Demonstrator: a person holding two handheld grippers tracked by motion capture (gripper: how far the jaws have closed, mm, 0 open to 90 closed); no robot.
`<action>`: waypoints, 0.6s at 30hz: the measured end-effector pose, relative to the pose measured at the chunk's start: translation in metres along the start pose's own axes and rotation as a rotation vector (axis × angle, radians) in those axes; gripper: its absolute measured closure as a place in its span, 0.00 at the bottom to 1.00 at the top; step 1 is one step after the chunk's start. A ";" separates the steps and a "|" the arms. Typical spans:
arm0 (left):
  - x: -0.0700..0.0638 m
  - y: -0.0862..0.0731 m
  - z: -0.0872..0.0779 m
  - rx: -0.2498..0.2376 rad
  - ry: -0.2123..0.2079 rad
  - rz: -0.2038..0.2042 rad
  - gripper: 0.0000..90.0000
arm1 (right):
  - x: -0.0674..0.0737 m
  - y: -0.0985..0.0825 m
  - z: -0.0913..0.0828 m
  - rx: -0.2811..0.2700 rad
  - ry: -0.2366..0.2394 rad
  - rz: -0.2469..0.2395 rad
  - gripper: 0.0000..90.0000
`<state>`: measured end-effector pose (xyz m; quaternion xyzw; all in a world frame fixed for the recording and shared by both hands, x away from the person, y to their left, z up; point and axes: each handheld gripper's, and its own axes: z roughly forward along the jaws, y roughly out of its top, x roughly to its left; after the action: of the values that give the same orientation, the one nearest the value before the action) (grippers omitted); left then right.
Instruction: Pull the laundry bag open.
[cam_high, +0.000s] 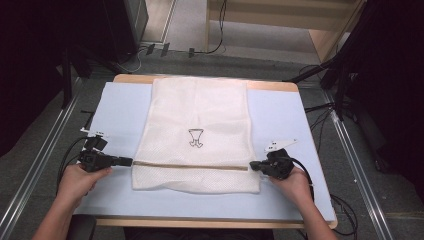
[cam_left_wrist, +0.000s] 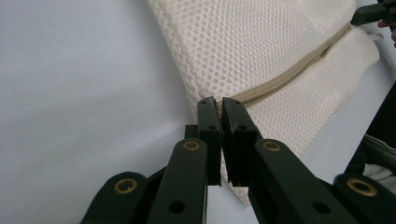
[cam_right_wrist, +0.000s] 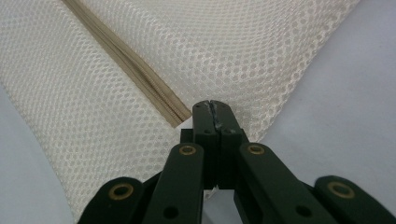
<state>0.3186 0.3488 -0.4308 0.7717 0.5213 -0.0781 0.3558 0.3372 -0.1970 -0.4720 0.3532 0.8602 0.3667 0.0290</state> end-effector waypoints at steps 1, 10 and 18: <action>0.000 0.000 0.000 -0.005 0.009 0.018 0.97 | 0.001 0.000 0.000 0.002 -0.002 0.001 1.00; 0.002 -0.001 -0.006 -0.089 0.091 0.040 0.66 | -0.001 0.009 -0.010 -0.047 0.004 0.027 0.91; 0.000 -0.001 -0.014 -0.166 0.160 0.088 0.53 | -0.007 0.009 -0.015 -0.075 -0.023 0.040 0.81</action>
<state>0.3146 0.3579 -0.4206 0.7655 0.5184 0.0430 0.3788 0.3430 -0.2063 -0.4562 0.3734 0.8382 0.3949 0.0448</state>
